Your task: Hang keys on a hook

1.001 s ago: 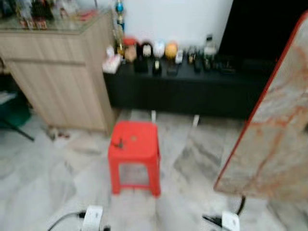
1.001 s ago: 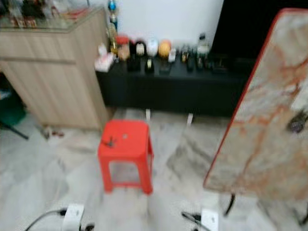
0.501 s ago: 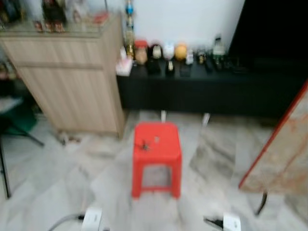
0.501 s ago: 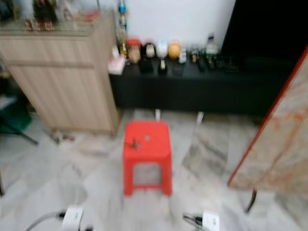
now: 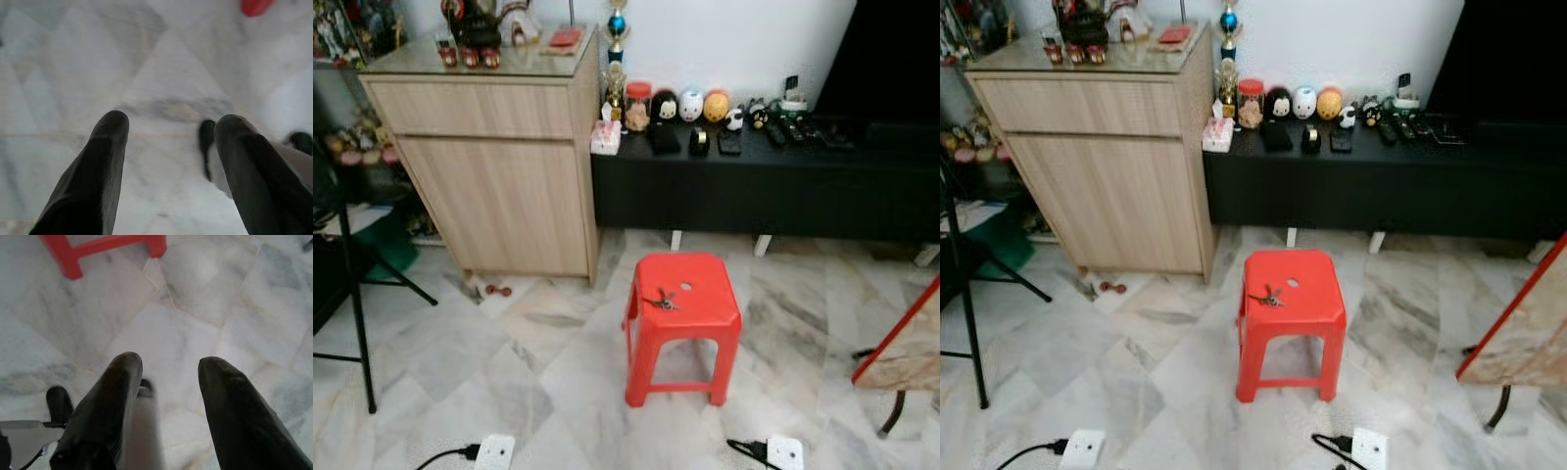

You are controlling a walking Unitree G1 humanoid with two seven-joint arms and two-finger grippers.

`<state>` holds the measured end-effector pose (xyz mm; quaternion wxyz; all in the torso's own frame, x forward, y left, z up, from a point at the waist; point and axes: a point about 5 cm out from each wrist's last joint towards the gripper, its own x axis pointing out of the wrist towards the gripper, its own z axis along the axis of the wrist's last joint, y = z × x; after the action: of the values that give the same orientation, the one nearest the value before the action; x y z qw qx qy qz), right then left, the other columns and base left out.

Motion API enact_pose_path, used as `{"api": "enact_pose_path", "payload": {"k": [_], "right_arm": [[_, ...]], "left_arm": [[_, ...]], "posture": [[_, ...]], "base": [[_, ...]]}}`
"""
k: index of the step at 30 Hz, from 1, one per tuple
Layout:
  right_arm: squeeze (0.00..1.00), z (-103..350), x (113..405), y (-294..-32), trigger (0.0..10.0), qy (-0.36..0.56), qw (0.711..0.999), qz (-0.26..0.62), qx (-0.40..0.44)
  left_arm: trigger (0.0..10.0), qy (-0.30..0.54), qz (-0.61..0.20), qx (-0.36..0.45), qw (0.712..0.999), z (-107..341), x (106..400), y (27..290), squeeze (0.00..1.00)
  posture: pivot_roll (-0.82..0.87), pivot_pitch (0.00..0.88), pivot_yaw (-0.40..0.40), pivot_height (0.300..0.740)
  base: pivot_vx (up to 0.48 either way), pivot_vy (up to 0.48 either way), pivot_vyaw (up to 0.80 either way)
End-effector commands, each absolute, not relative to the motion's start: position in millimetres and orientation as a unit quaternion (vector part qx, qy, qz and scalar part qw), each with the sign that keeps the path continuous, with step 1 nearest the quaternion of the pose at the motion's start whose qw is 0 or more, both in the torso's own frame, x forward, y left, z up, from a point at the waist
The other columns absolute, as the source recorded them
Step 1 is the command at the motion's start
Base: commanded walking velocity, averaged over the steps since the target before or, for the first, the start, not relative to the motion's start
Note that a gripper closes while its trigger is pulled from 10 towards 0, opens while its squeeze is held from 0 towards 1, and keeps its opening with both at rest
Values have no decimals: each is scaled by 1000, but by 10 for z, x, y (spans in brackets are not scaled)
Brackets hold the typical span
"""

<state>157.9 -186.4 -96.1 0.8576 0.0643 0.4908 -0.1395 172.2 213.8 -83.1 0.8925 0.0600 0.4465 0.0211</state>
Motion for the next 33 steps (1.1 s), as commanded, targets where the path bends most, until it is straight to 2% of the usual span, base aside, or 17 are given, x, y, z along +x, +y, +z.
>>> {"api": "enact_pose_path", "payload": {"k": [1, 16, 19, 24, 26, 33], "right_arm": [[0, -970, 1525, -1944, 10000, 493, 854, -152, 61], [0, -965, 1536, -1950, 10000, 492, 855, -155, 53], [0, -950, 1525, -2069, 10000, 488, 855, -166, 52], [0, -930, 1543, -2126, 10000, 480, 861, -164, 35], [0, -920, 1551, -2150, 10000, 474, 863, -172, 41], [0, -900, 1573, -2195, 10000, 461, 867, -182, 55]], "left_arm": [[10000, 451, 10, 59, 890, -850, 1716, 2065, 0], [10000, 440, 13, 49, 897, -822, 1785, 2040, 0], [10000, 437, 14, 47, 898, -815, 1798, 2036, 0], [10000, 435, 15, 47, 899, -811, 1806, 2036, 0], [10000, 434, 14, 47, 900, -808, 1815, 2028, 0], [10000, 428, 15, 46, 902, -798, 1838, 2008, 0]], "posture": [[3, 0, 3, 740], [14, 0, 0, 740], [15, 0, -5, 740], [15, 0, -5, 740], [17, 0, -6, 740], [18, 0, -8, 740]], "base": [[0, 0, 0], [0, 0, 0], [0, 0, 0], [0, 0, 93], [0, 0, 800], [0, 0, 0]]}}
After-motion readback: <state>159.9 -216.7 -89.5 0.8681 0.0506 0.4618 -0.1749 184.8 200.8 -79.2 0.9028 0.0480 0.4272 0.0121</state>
